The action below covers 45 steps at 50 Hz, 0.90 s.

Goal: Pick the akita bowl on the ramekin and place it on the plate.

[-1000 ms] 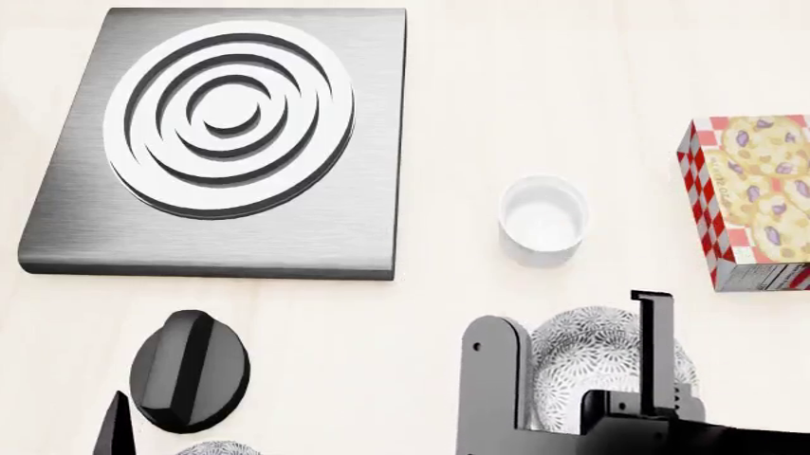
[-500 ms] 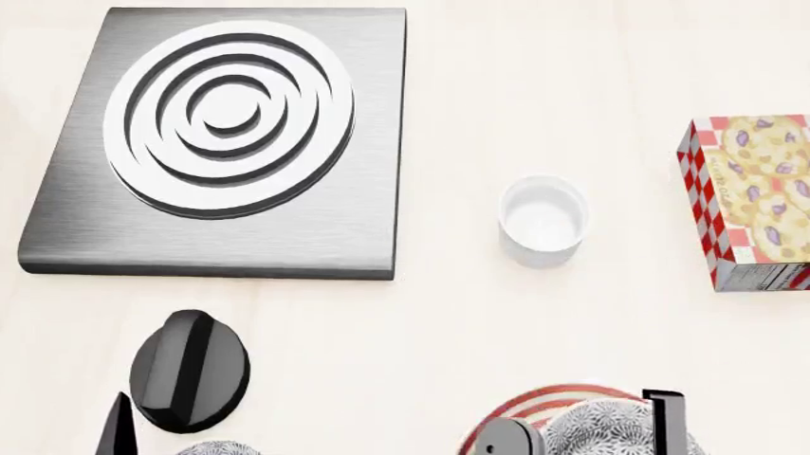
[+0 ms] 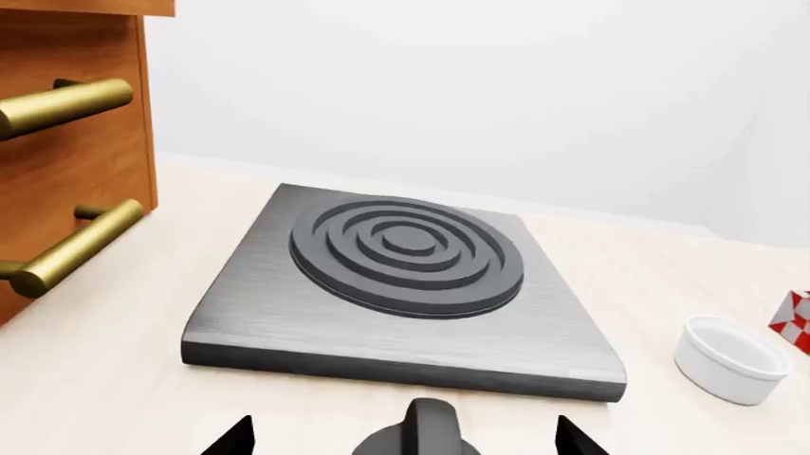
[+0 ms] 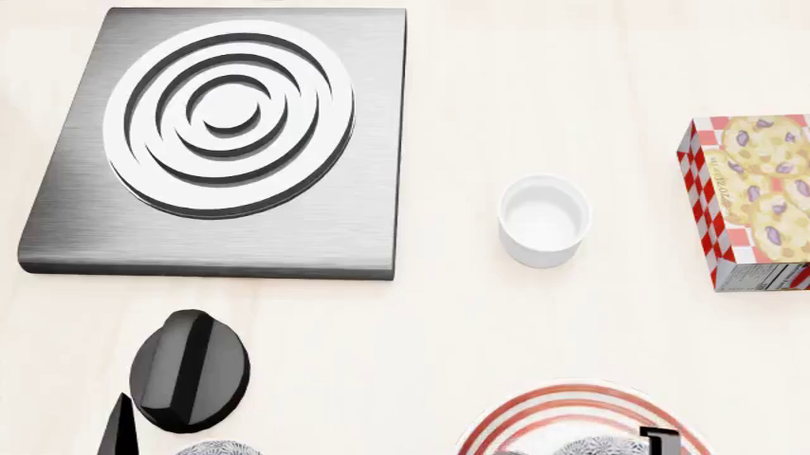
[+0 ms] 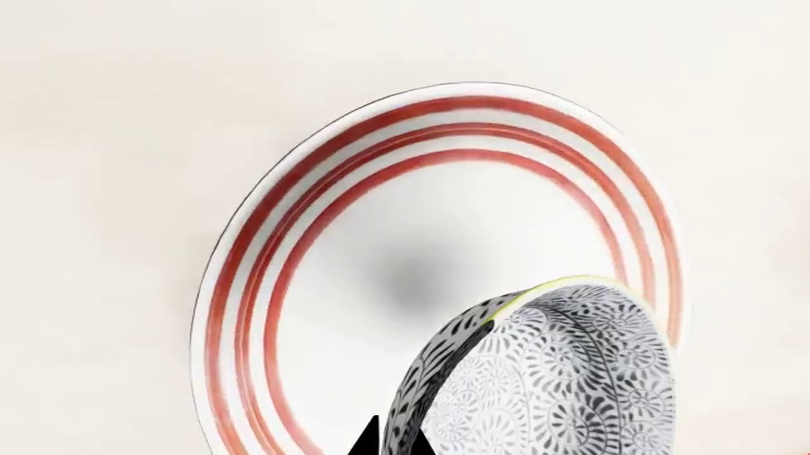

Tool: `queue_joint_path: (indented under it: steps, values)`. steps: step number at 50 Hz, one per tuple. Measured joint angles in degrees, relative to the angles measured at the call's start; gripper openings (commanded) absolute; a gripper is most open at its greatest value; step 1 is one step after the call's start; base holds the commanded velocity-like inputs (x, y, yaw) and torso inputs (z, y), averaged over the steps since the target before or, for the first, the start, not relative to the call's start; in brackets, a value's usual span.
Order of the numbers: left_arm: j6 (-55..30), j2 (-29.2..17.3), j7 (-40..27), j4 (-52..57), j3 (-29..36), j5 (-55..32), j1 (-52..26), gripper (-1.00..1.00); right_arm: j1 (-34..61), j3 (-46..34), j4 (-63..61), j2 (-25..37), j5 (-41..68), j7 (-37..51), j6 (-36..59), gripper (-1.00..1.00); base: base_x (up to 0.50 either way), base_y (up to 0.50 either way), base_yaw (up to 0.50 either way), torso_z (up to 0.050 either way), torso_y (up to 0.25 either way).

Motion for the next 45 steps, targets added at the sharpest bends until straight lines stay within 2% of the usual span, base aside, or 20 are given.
queue_joint_path:
  steps: [19,42,43,45]
  values:
    - [0.50,-0.17,-0.13,-0.41,0.36,0.01,0.03,1.00,-3.72,-5.46,3.56,0.97,-5.75,1.55,-6.57,-1.00,0.00,0.00,0.00,0.000,0.000]
    - [1.01,-0.46,-0.23,-0.85,0.65,-0.30,0.03,1.00,-8.36,-8.36,7.42,0.89,-8.80,3.54,-13.16,-1.00,0.00,0.00,0.00,0.000,0.000]
    - [1.02,-0.48,-0.24,-0.85,0.66,-0.32,0.03,1.00,-8.45,-8.31,7.56,0.87,-8.68,3.63,-13.26,1.00,0.00,0.00,0.00,0.000,0.000]
    - [1.03,-0.51,-0.26,-0.83,0.68,-0.35,0.02,1.00,-8.80,-8.11,7.82,0.70,-8.59,3.98,-13.42,1.00,0.00,0.00,0.00,0.000,0.000]
